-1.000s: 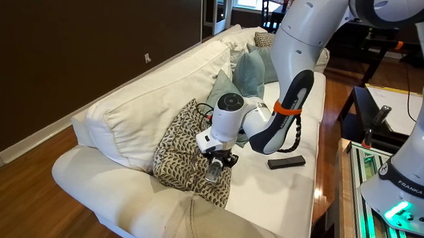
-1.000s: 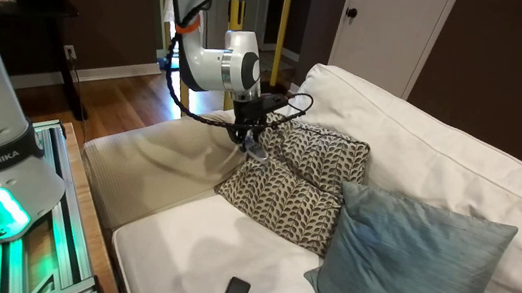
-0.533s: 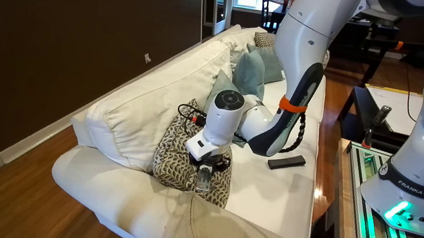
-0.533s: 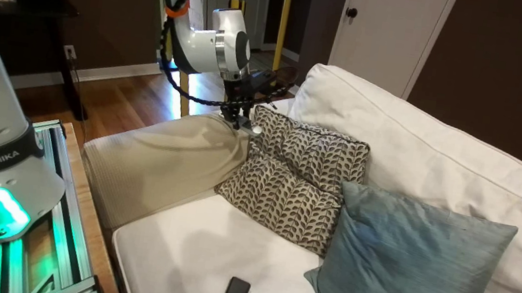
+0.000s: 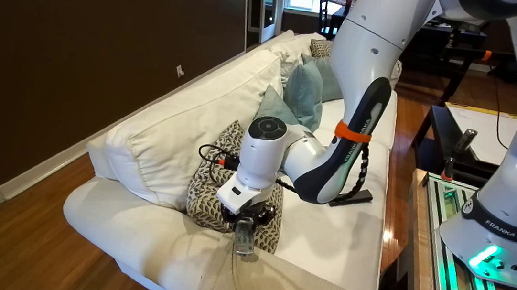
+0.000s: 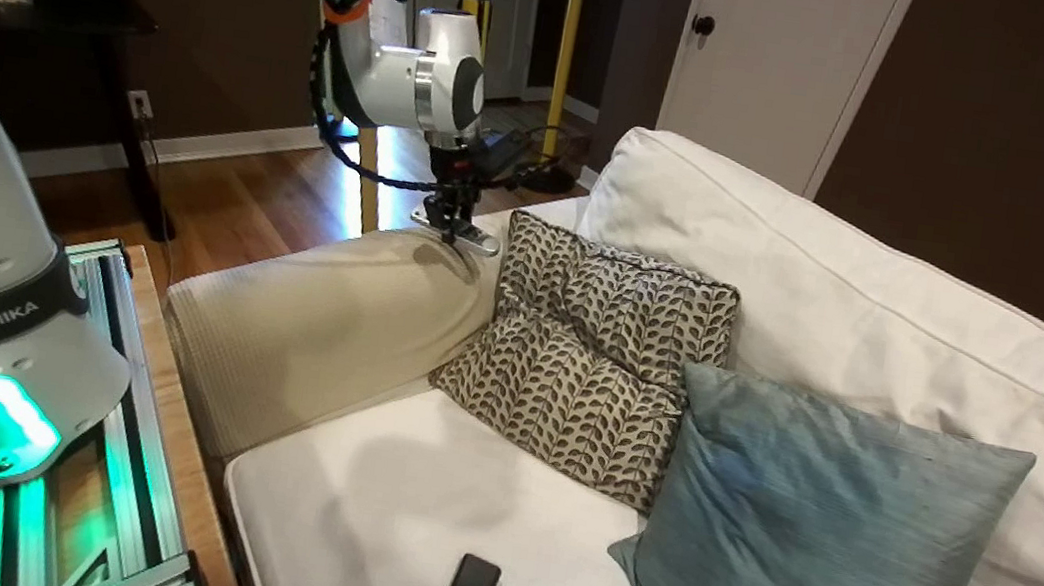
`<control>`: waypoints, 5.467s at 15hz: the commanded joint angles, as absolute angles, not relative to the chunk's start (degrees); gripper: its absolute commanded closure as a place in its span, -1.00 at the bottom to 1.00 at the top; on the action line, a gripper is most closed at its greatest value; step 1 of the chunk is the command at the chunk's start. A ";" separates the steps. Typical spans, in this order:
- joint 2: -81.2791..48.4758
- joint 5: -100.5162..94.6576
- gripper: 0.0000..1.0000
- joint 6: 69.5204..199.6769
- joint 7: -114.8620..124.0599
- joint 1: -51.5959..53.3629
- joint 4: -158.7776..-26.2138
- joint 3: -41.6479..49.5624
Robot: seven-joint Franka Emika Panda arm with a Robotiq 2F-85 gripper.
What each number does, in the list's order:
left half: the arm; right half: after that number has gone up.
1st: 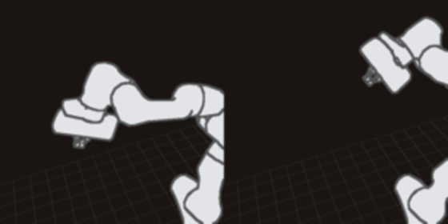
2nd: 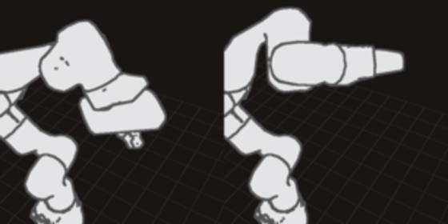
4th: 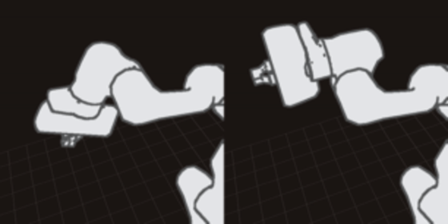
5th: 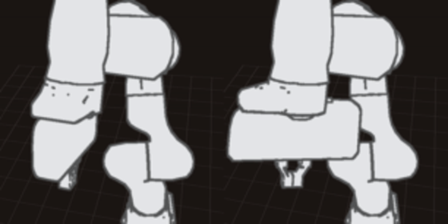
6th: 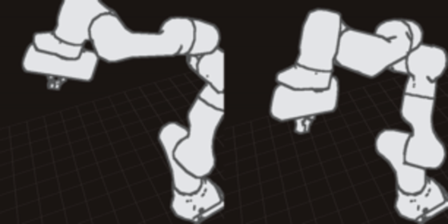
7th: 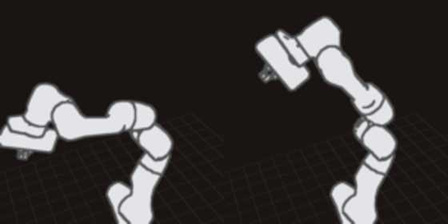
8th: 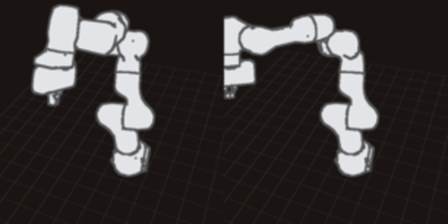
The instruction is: Put both remote controls into the armrest
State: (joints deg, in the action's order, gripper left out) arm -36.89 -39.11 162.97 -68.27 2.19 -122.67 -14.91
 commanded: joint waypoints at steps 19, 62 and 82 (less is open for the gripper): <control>-47.88 -19.66 0.44 139.10 -65.07 11.59 -101.30 -13.65; -28.21 -37.52 -1.00 161.73 -42.57 9.27 -142.59 7.39; -36.17 -40.17 -1.00 159.18 -27.75 -3.10 -141.97 11.86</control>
